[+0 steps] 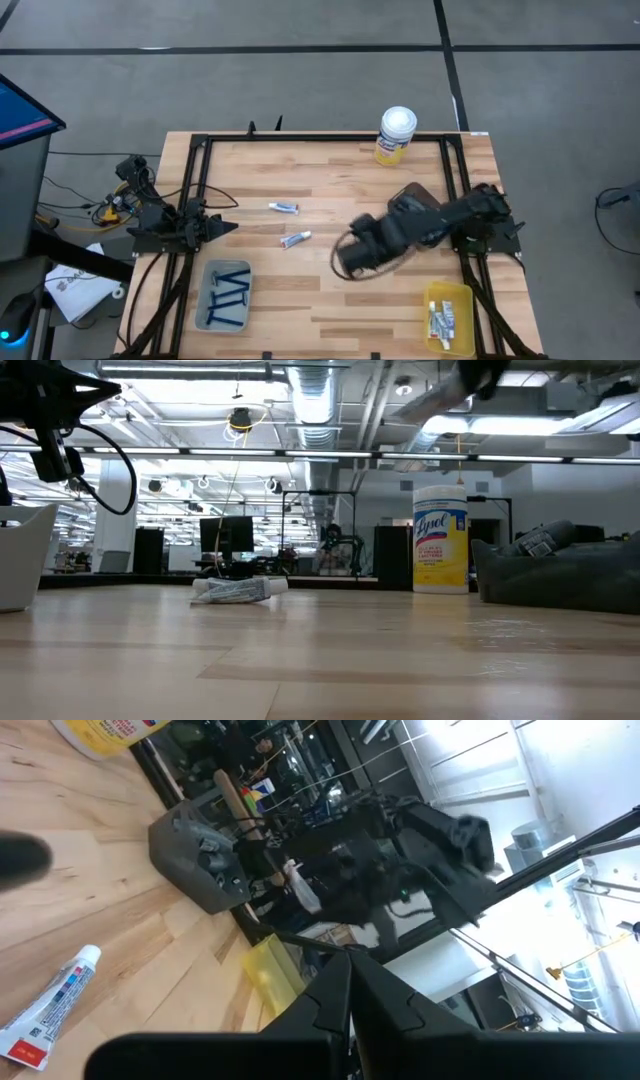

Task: Pick & Place Travel size toiletries
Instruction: Put the white toothpaste tube into the yellow bin

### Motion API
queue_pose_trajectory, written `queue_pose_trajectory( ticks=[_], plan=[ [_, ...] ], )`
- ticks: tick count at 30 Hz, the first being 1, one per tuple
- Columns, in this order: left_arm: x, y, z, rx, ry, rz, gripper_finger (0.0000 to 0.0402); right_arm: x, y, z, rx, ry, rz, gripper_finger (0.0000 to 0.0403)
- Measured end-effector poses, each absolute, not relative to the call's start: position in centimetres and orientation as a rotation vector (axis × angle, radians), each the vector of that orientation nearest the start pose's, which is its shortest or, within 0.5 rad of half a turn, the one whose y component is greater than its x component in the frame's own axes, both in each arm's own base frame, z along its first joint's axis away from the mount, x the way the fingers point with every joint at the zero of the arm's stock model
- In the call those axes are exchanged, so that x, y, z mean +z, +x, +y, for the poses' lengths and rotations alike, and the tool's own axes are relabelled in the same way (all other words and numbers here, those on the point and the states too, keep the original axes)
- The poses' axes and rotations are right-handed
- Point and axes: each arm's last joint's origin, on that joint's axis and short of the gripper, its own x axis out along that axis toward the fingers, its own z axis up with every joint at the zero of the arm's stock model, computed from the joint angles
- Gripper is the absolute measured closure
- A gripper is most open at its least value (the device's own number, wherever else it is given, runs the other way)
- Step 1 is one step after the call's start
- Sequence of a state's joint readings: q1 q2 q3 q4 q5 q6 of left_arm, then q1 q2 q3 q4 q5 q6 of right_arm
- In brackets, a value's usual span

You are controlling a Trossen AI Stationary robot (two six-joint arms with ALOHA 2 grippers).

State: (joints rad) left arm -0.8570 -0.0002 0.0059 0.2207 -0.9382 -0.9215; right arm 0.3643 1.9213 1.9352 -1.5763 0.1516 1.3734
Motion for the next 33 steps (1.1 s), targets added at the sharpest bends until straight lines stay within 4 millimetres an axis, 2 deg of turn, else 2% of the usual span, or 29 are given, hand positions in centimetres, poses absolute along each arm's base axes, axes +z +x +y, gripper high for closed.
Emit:
queue_pose_trajectory(
  ticks=[7, 13, 19, 21, 25, 29, 33],
  plan=[
    [18.5, 7.2, -4.8, 0.008, -1.101, -0.175, 0.0401, 30.9, 27.4, 18.5, -0.992, 0.874, 1.330, 0.0351],
    [18.5, 7.2, -4.8, 0.008, -1.102, -0.175, 0.0401, 29.2, 22.9, 22.7, -1.023, 0.849, 1.510, 0.0351],
    [18.5, 7.2, -4.8, 0.008, -1.103, -0.175, 0.0401, 27.7, 20.2, 24.6, -1.022, 0.796, 1.777, 0.0351],
    [18.5, 7.2, -4.8, 0.007, -1.103, -0.176, 0.0401, 27.2, 19.4, 25.0, -1.161, 0.861, 1.856, 0.0351],
    [18.5, 7.2, -4.8, 0.007, -1.104, -0.176, 0.0401, 26.0, 17.5, 26.2, -1.188, 0.825, 1.970, 0.0351],
    [18.5, 7.2, -4.8, 0.008, -1.103, -0.176, 0.0401, 24.9, 16.4, 27.3, -1.187, 0.835, 1.975, 0.0351],
    [18.5, 7.2, -4.8, 0.007, -1.103, -0.176, 0.0401, 24.4, 16.4, 27.7, -1.162, 0.867, 1.966, 0.0350]
  ],
)
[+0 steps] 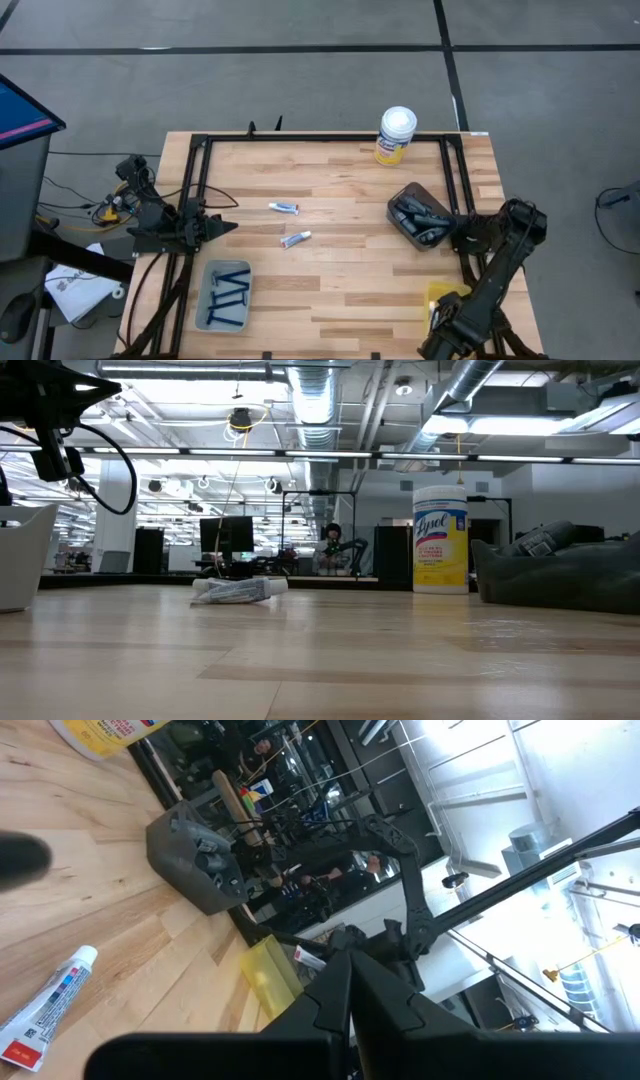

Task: Pick & Place Travel size toiletries
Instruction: Put the white toothpaste tube into the yellow bin

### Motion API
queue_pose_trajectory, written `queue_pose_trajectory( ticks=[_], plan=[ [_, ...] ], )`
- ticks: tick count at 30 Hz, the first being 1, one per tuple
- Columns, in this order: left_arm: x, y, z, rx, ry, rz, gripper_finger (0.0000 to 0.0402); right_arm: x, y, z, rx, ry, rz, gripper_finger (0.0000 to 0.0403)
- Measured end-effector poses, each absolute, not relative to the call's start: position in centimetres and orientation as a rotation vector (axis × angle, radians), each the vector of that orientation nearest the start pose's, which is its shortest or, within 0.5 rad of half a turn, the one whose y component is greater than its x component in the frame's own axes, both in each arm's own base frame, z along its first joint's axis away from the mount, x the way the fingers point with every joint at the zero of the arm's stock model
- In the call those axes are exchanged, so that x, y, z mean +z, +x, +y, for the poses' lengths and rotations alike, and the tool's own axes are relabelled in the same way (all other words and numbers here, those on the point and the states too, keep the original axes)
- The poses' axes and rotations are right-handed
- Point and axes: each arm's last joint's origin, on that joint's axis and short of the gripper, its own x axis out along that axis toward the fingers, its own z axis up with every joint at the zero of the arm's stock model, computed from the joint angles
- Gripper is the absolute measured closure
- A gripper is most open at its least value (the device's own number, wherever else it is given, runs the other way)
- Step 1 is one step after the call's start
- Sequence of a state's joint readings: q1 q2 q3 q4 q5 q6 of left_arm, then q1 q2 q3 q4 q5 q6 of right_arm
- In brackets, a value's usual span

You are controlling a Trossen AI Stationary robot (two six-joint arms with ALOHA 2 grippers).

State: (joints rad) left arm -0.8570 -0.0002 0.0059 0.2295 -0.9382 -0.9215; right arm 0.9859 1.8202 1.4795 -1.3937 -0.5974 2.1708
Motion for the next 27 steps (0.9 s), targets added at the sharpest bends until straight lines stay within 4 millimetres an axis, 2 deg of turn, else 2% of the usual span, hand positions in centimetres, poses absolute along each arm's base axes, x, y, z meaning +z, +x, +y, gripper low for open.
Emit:
queue_pose_trajectory(
  ticks=[8, 16, 22, 24, 27],
  plan=[
    [18.5, 7.2, -4.8, 0.007, -1.103, -0.176, 0.0401, 22.9, 17.1, 27.5, -1.116, 0.912, 1.953, 0.0328],
    [18.5, 7.2, -4.8, 0.007, -1.103, -0.176, 0.0401, 22.7, 17.0, 27.4, -1.114, 0.892, 1.953, 0.0314],
    [18.5, 7.2, -4.8, 0.007, -1.104, -0.176, 0.0401, 22.8, 17.6, 27.1, -1.076, 0.893, 1.945, 0.0255],
    [18.5, 7.2, -4.8, 0.007, -1.103, -0.176, 0.0401, 23.3, 18.4, 26.6, -1.024, 0.895, 1.872, 0.0228],
    [18.5, 7.2, -4.8, 0.007, -1.103, -0.176, 0.0401, 24.4, 20.3, 25.0, -0.941, 0.901, 1.709, 0.0192]
  ],
)
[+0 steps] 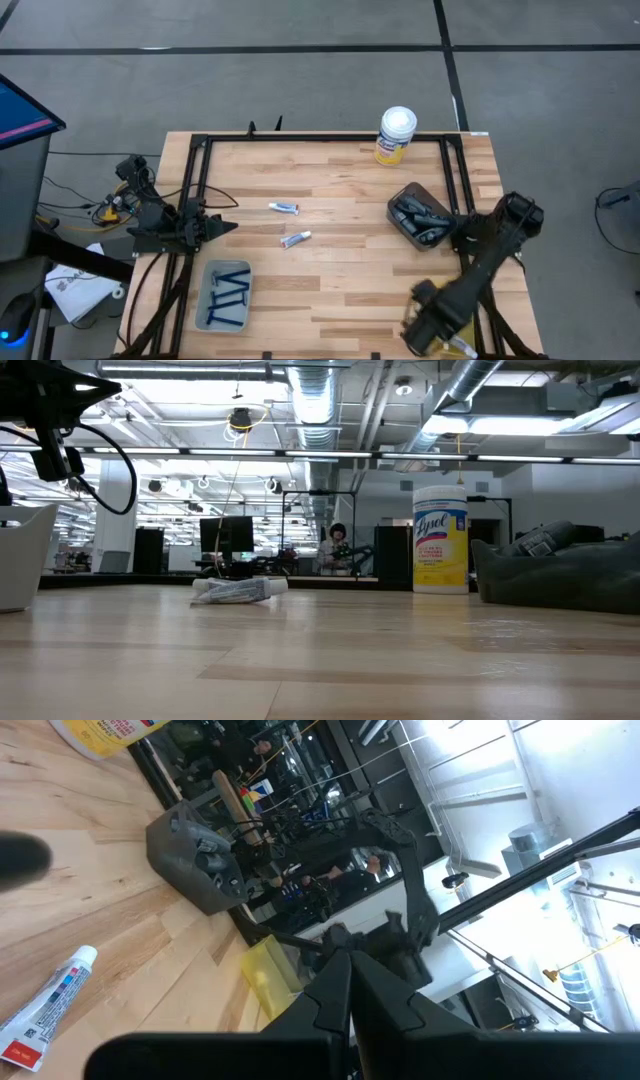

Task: Pick & Place Travel size toiletries
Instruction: Put the white toothpaste tube into the yellow bin

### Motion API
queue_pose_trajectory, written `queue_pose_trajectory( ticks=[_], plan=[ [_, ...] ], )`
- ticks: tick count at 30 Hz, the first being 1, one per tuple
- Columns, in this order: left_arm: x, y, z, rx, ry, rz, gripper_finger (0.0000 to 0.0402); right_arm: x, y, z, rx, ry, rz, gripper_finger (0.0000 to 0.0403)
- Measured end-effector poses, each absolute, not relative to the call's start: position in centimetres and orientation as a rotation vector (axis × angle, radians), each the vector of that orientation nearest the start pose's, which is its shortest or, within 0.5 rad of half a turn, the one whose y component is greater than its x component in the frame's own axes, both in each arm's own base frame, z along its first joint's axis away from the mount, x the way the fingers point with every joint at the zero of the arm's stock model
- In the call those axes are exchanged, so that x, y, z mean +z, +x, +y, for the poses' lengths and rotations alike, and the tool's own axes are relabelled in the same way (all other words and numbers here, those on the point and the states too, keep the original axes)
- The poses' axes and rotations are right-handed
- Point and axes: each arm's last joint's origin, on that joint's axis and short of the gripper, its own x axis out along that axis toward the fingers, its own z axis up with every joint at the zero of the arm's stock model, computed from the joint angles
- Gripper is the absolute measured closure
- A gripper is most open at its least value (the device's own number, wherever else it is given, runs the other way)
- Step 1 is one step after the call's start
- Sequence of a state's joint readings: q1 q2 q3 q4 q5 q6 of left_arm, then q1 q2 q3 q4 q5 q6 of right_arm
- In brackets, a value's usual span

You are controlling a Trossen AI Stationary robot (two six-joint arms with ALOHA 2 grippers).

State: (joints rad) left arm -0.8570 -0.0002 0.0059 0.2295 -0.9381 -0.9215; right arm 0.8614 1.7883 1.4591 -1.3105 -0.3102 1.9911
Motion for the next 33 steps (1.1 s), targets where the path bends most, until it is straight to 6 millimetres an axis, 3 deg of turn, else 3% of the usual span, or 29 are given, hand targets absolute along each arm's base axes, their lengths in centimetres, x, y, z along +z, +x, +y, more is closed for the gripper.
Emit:
queue_pose_trajectory(
  ticks=[3, 7, 15, 19, 25, 27, 33],
  plan=[
    [18.5, 7.2, -4.8, 0.007, -1.104, -0.176, 0.0401, 25.7, 22.8, 22.3, -0.826, 0.873, 1.572, 0.0171],
    [18.5, 7.2, -4.8, 0.007, -1.103, -0.176, 0.0401, 27.0, 26.8, 17.3, -0.675, 0.772, 1.395, 0.0171],
    [18.5, 7.2, -4.8, 0.007, -1.103, -0.176, 0.0401, 27.0, 35.8, 6.6, -0.304, 0.509, 1.070, 0.0190],
    [18.5, 7.2, -4.8, 0.007, -1.104, -0.176, 0.0401, 26.8, 38.6, 2.4, -0.215, 0.379, 0.929, 0.0189],
    [18.5, 7.2, -4.7, 0.006, -1.108, -0.179, 0.0401, 25.1, 40.9, 0.0, -0.060, 0.069, 0.929, 0.0188],
    [18.6, 7.2, -4.7, 0.002, -1.114, -0.184, 0.0401, 24.9, 42.5, -0.1, -0.010, -0.013, 0.892, 0.0188],
    [18.8, 7.2, -4.7, -0.005, -1.130, -0.196, 0.0401, 22.3, 45.0, 0.0, 0.082, -0.114, 0.991, 0.0188]
  ],
)
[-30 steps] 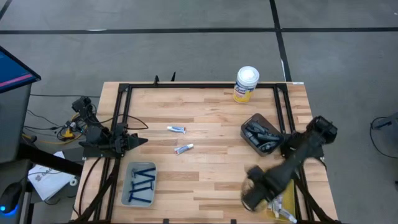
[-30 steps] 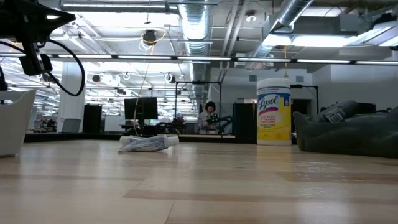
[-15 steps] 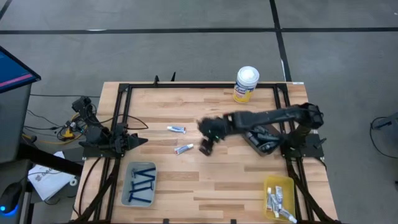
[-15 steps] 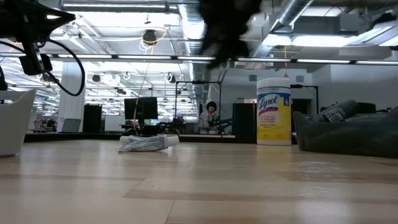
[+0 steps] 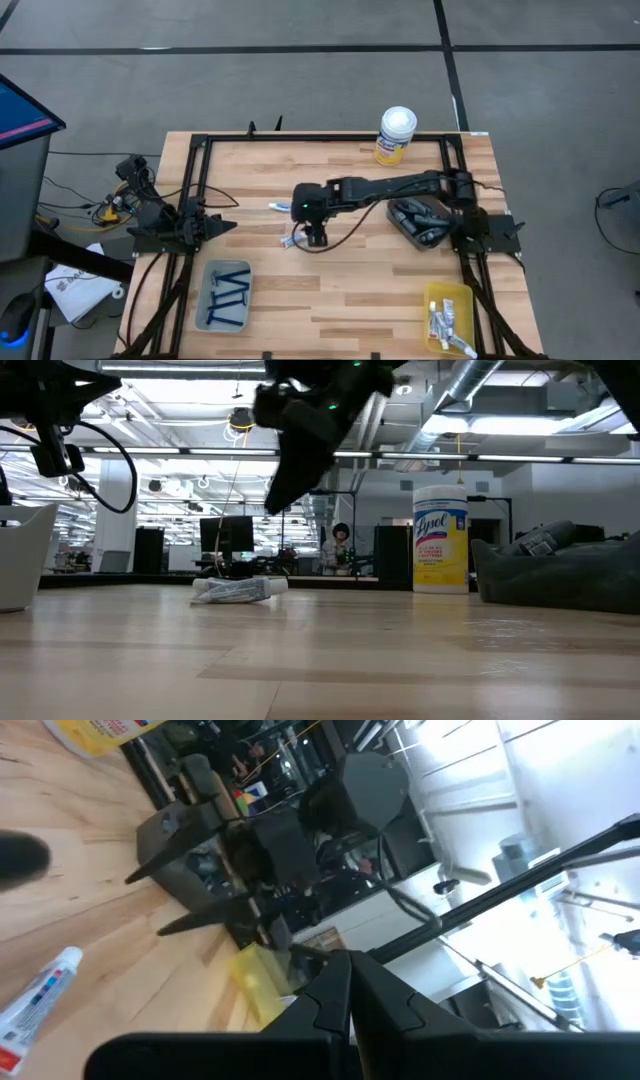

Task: Pick & Place Travel size toiletries
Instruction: Put the white toothpaste tube into the yellow bin

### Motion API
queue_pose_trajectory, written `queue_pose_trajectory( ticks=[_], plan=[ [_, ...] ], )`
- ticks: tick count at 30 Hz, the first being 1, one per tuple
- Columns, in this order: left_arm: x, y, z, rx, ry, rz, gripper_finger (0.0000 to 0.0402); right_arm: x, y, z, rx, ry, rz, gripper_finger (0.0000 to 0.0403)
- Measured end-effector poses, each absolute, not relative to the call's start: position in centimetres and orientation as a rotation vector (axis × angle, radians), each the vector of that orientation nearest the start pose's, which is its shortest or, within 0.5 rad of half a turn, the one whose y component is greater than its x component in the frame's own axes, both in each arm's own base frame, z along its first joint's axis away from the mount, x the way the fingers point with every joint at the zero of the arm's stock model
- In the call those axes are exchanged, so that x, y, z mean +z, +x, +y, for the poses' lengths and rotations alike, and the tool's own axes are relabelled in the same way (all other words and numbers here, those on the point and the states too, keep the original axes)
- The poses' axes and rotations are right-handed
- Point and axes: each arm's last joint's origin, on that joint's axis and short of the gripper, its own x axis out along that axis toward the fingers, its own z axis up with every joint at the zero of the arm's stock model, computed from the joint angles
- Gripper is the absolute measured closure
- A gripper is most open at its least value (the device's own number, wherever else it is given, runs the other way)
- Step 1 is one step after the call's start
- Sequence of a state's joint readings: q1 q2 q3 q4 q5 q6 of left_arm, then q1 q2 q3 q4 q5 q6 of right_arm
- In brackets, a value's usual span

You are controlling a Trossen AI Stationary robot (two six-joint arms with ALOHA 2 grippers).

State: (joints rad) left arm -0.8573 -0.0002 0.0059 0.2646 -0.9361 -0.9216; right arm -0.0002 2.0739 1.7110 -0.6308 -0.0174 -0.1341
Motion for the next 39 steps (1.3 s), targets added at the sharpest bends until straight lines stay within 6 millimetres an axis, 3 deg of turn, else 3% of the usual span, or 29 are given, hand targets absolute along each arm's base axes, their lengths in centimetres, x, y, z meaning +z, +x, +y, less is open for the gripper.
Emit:
queue_pose_trajectory(
  ticks=[5, 12, 20, 27, 32, 39],
  plan=[
    [18.8, 7.1, -4.7, -0.007, -1.137, -0.201, 0.0401, 20.4, 47.1, 0.7, 0.118, -0.148, 1.038, 0.0187],
    [18.9, 7.1, -4.7, -0.009, -1.141, -0.205, 0.0401, 17.6, 48.4, 0.6, 0.136, -0.160, 1.160, 0.0189],
    [18.9, 7.1, -4.7, -0.008, -1.142, -0.205, 0.0401, 15.2, 48.1, 0.6, 0.146, -0.154, 1.278, 0.0191],
    [18.9, 7.1, -4.7, -0.008, -1.142, -0.205, 0.0401, 14.5, 48.2, 0.6, 0.148, -0.152, 1.293, 0.0198],
    [18.9, 7.1, -4.7, -0.008, -1.142, -0.206, 0.0401, 14.1, 48.1, 0.6, 0.137, -0.157, 1.313, 0.0232],
    [18.9, 7.1, -4.7, -0.008, -1.142, -0.206, 0.0401, 14.0, 47.9, 0.8, 0.141, -0.154, 1.334, 0.0325]
  ],
)
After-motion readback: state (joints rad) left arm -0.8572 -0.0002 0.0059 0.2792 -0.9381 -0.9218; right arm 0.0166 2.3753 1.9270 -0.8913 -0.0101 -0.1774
